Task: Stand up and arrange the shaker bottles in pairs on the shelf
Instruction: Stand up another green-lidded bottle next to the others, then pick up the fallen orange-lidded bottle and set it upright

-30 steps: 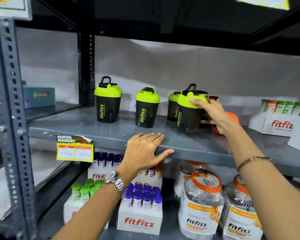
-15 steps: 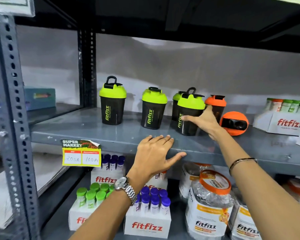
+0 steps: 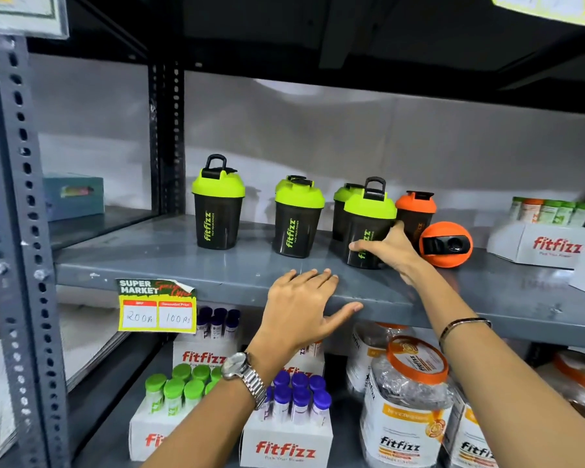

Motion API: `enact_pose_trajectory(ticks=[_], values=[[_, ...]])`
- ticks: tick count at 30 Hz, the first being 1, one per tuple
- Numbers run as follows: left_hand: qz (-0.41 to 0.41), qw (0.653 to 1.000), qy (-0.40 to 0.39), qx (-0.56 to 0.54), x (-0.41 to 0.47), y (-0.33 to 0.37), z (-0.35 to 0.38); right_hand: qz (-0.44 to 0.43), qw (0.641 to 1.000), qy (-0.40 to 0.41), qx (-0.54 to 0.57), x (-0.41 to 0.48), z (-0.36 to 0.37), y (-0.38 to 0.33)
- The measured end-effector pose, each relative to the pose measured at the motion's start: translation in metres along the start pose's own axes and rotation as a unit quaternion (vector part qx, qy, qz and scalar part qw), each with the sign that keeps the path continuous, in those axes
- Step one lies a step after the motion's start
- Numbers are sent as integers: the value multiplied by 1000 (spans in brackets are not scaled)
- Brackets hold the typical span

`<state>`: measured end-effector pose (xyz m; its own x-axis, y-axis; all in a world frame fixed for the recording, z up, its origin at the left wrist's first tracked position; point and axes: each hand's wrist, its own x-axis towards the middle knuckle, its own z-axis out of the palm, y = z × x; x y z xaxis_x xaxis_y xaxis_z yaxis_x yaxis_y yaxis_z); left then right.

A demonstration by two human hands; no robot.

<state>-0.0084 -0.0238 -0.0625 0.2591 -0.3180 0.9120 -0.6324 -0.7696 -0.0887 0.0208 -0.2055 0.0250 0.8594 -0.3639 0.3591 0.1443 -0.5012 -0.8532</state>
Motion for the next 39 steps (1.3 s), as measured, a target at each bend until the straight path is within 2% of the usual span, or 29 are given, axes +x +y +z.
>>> enact_pose_trajectory(ticks=[14,16,19,22,25,28,31,36,39], values=[[-7,1000,-8,8,-2,1,-2,-7,999,-28,20,2,-8,17],[-7,1000,-6,5,-2,1,-2,-48,999,8,4,0,-23,19],[-8,1000,5,-1,-1,6,-3,-141,983,112,-45,-1,-60,22],[18,1000,4,-4,8,21,1,-170,968,157,-101,5,-100,29],[44,999,-24,-18,19,40,13,-106,969,120,-190,19,-127,43],[38,998,-41,-15,21,46,21,-62,950,41,-304,30,-137,58],[37,999,-35,-10,19,44,22,-73,952,-3,-299,38,-135,67],[33,999,-30,-11,19,46,22,-108,937,54,-327,36,-132,70],[31,999,-29,-13,19,46,22,-150,950,123,-245,30,-131,60]])
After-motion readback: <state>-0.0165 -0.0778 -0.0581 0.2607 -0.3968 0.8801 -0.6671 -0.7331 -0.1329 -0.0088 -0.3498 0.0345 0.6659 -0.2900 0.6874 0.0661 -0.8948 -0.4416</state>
